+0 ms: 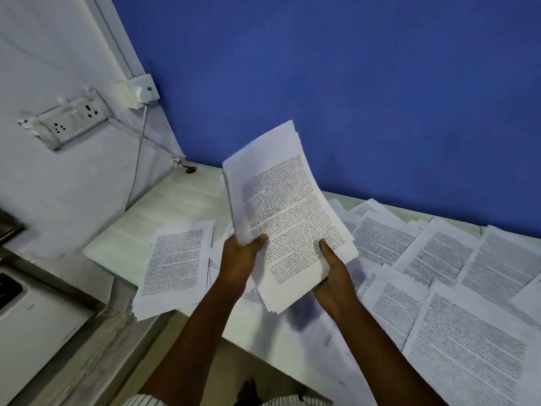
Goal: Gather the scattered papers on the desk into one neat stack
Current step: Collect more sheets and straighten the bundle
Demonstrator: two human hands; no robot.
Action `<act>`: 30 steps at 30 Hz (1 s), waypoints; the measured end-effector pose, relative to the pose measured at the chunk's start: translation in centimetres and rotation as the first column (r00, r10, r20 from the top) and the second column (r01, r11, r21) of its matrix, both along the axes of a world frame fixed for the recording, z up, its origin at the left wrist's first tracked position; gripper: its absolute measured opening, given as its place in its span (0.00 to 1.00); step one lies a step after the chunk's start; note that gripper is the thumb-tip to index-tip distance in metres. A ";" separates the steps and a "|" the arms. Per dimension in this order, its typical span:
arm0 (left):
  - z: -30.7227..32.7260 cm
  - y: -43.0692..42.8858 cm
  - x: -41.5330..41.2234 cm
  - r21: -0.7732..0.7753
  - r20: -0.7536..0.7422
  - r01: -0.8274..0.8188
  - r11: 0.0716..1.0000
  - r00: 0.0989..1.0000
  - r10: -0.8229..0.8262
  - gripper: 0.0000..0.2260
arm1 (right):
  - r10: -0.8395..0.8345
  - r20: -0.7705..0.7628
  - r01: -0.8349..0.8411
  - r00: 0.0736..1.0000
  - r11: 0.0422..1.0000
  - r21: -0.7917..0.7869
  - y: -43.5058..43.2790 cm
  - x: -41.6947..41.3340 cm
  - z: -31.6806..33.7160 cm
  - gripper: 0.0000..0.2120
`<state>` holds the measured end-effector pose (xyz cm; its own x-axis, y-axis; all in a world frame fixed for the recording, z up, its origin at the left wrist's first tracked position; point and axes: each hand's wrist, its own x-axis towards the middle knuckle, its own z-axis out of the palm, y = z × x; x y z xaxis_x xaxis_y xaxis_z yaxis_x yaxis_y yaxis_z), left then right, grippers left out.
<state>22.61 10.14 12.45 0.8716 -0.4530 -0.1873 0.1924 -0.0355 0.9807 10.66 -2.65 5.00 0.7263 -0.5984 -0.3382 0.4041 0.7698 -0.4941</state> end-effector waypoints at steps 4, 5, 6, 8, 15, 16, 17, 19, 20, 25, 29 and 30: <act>1.5 2.1 2.8 0.087 0.080 0.036 0.996 0.996 -0.043 0.11 | 0.028 -0.290 -0.093 0.957 0.973 -0.212 -1.7 -1.1 -0.9 0.23; 2.0 2.8 3.7 0.107 0.092 0.077 0.991 0.992 -0.087 0.10 | 0.030 -0.381 -0.144 0.924 0.950 -0.275 -2.1 -1.4 -0.8 0.22; 2.4 3.5 4.4 0.128 0.100 0.124 0.984 0.985 -0.138 0.10 | 0.032 -0.442 -0.195 0.896 0.925 -0.327 -2.3 -1.4 -0.5 0.23; 2.8 5.0 5.9 0.142 0.075 0.222 0.965 0.969 -0.235 0.11 | 0.054 -0.454 -0.260 0.890 0.877 -0.405 -1.9 -0.6 0.6 0.24; -0.3 7.2 8.5 -0.085 -0.244 0.274 0.958 0.926 -0.286 0.13 | 0.193 -0.434 -0.411 0.880 0.766 -0.494 4.0 5.4 3.5 0.15; -1.1 7.5 8.9 -0.077 -0.270 0.282 0.956 0.917 -0.292 0.13 | 0.194 -0.466 -0.432 0.863 0.762 -0.482 4.6 6.2 3.0 0.15; -1.8 8.0 9.5 -0.066 -0.283 0.283 0.957 0.914 -0.290 0.12 | 0.198 -0.498 -0.453 0.845 0.760 -0.466 5.2 6.8 2.5 0.16; -3.4 9.6 11.5 -0.050 -0.307 0.249 0.967 0.918 -0.252 0.13 | 0.202 -0.563 -0.489 0.802 0.763 -0.423 6.3 8.3 1.1 0.17; -4.2 10.7 12.7 -0.031 -0.321 0.220 0.975 0.921 -0.219 0.14 | 0.211 -0.594 -0.517 0.777 0.753 -0.408 6.9 9.1 0.5 0.17; -7.5 17.1 18.3 0.139 -0.323 0.086 0.987 0.946 -0.037 0.15 | 0.265 -0.783 -0.752 0.563 0.557 -0.353 12.6 14.5 -2.8 0.12; -10.0 20.7 23.4 0.216 -0.279 -0.039 0.976 0.955 0.100 0.16 | 0.265 -0.811 -0.821 0.521 0.414 -0.392 16.9 19.2 -3.5 0.13; -9.8 21.1 24.3 0.210 -0.268 -0.049 0.977 0.957 0.106 0.15 | 0.238 -0.815 -0.823 0.528 0.382 -0.421 17.5 20.5 -3.3 0.11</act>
<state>46.91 31.20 2.67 0.8035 -0.3152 -0.5050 0.4647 -0.1982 0.8630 31.21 14.82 1.73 0.8039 -0.3578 -0.4751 -0.5247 -0.0504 -0.8498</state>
